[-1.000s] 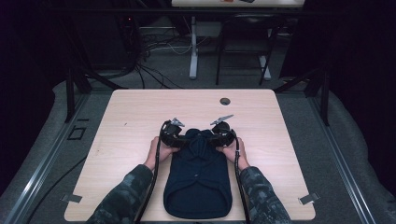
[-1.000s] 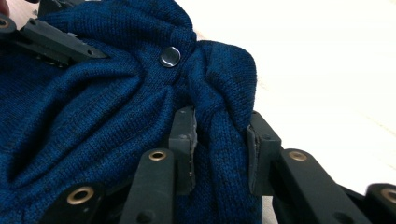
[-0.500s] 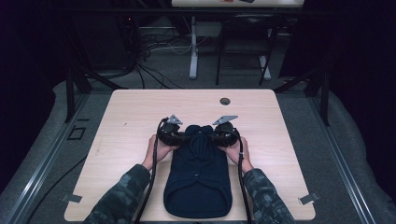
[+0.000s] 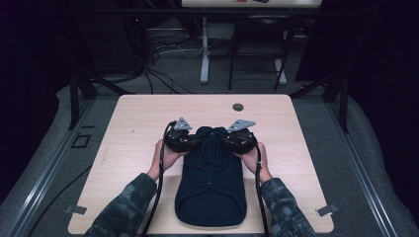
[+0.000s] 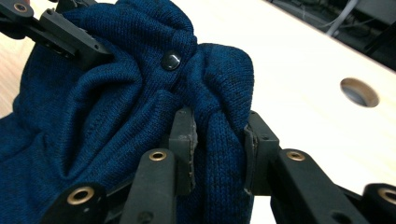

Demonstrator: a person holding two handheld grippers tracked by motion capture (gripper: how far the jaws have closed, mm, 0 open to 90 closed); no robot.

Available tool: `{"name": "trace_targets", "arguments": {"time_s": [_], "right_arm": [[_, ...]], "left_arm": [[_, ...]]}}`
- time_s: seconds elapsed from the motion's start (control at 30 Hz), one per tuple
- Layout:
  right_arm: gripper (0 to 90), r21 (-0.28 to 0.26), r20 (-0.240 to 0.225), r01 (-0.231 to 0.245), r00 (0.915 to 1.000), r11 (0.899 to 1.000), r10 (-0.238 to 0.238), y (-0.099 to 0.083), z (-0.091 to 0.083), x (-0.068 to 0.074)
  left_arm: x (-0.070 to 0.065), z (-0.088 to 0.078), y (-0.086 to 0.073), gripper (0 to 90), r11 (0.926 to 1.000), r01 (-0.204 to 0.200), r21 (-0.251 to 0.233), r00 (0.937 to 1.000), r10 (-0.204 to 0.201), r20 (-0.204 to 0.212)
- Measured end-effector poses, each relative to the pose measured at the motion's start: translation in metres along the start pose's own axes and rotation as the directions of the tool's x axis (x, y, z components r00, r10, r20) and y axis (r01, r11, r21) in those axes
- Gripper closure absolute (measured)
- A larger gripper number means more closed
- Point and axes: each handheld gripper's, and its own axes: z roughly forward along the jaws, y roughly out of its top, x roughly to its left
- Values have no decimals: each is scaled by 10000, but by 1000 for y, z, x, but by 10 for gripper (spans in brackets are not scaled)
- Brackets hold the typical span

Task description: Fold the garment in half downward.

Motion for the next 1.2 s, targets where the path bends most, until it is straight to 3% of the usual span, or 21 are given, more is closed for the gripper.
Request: {"name": "trace_targets", "arguments": {"time_s": [0.17, 0.3, 0.43, 0.5, 0.7, 1.2], "right_arm": [[686, -574, -70, -223, 9997, 9981, 220, 1, -10, -1], [686, -724, 163, 43, 9999, 9974, -31, 4, -17, 1], [687, -1173, 173, 199, 9997, 9929, -180, 4, -22, 3], [688, -1337, 193, 286, 9995, 9906, -262, 3, -24, 3], [689, -1489, 256, 360, 9991, 9882, -325, 6, -28, 6], [690, -1843, 501, 753, 9965, 9800, -671, 4, -39, 10]], "left_arm": [[-2, -7, 3, 700, 9993, -64, -355, 10000, 65, 16], [-5, -12, 7, 699, 9986, -259, -467, 9996, 254, -100], [-3, -16, 9, 687, 9994, 52, -334, 9994, -41, 336], [-2, -19, 10, 690, 9996, -2, -296, 9992, 14, 397], [-4, -25, 12, 703, 9987, -302, -412, 9992, 312, 242], [-8, -28, 15, 689, 9987, -395, -325, 9980, 410, 481]]}}
